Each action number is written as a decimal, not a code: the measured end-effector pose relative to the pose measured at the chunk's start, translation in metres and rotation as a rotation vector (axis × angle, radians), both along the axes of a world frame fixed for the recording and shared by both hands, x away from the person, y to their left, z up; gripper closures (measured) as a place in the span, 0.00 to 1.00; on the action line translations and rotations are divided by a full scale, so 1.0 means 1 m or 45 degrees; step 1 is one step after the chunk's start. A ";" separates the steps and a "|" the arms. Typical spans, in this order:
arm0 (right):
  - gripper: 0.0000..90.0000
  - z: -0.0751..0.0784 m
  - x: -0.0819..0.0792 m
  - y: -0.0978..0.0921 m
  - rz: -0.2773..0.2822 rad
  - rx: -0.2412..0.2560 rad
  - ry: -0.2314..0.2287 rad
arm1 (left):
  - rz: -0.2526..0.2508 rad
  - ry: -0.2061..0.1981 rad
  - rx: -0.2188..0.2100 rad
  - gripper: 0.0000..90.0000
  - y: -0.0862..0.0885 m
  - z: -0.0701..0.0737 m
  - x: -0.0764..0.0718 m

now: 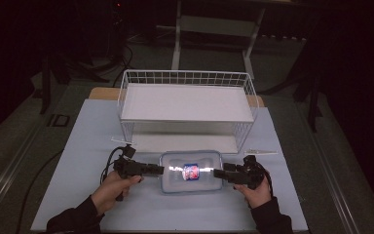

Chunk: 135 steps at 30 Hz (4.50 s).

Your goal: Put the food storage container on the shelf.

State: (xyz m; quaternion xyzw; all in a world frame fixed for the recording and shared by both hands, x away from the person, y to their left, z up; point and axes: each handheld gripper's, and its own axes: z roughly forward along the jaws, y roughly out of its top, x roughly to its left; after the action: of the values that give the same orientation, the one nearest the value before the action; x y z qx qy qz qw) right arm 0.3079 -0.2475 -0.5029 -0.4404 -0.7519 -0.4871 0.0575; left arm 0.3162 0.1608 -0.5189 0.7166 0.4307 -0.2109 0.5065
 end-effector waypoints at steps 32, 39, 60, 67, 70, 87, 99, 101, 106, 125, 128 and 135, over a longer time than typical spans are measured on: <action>0.56 0.015 -0.007 -0.006 0.057 0.066 0.027 | 0.133 -0.254 0.087 0.64 -0.007 0.029 -0.024; 0.56 0.021 0.010 -0.003 0.032 0.092 0.000 | 0.203 -0.317 0.083 0.63 -0.006 0.037 -0.010; 0.56 0.015 0.055 -0.003 -0.051 0.102 -0.059 | 0.351 -0.405 0.087 0.60 -0.021 0.026 0.030; 0.55 0.007 0.066 0.001 -0.075 0.079 -0.083 | 0.378 -0.441 0.133 0.59 -0.020 0.015 0.041; 0.53 0.007 0.069 0.003 -0.089 0.065 -0.116 | 0.387 -0.450 0.133 0.59 -0.021 0.014 0.042; 0.40 0.001 0.077 0.015 -0.195 0.051 -0.126 | 0.436 -0.476 0.124 0.58 -0.026 0.009 0.054; 0.40 0.000 0.081 0.025 -0.290 0.029 -0.162 | 0.531 -0.590 0.229 0.49 -0.032 0.003 0.058; 0.39 0.000 0.082 0.027 -0.298 0.028 -0.149 | 0.549 -0.586 0.239 0.49 -0.034 0.004 0.057; 0.39 0.004 0.080 0.030 -0.310 0.001 -0.170 | 0.554 -0.593 0.265 0.46 -0.035 0.006 0.054; 0.43 0.026 0.036 0.028 -0.251 -0.058 -0.358 | 0.383 -0.633 0.196 0.08 -0.026 0.017 0.015; 0.52 0.027 0.023 0.034 -0.214 -0.067 -0.388 | 0.341 -0.605 0.196 0.00 -0.025 0.019 0.007; 0.88 0.019 0.009 0.048 -0.109 -0.086 -0.360 | 0.299 -0.637 0.198 0.00 -0.019 0.024 -0.013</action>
State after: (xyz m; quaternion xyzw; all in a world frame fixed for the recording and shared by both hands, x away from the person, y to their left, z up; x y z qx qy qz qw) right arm 0.3174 -0.1991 -0.4839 -0.4007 -0.7491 -0.5207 -0.0846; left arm 0.3034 0.1421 -0.4948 0.7283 0.3872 0.0662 0.5615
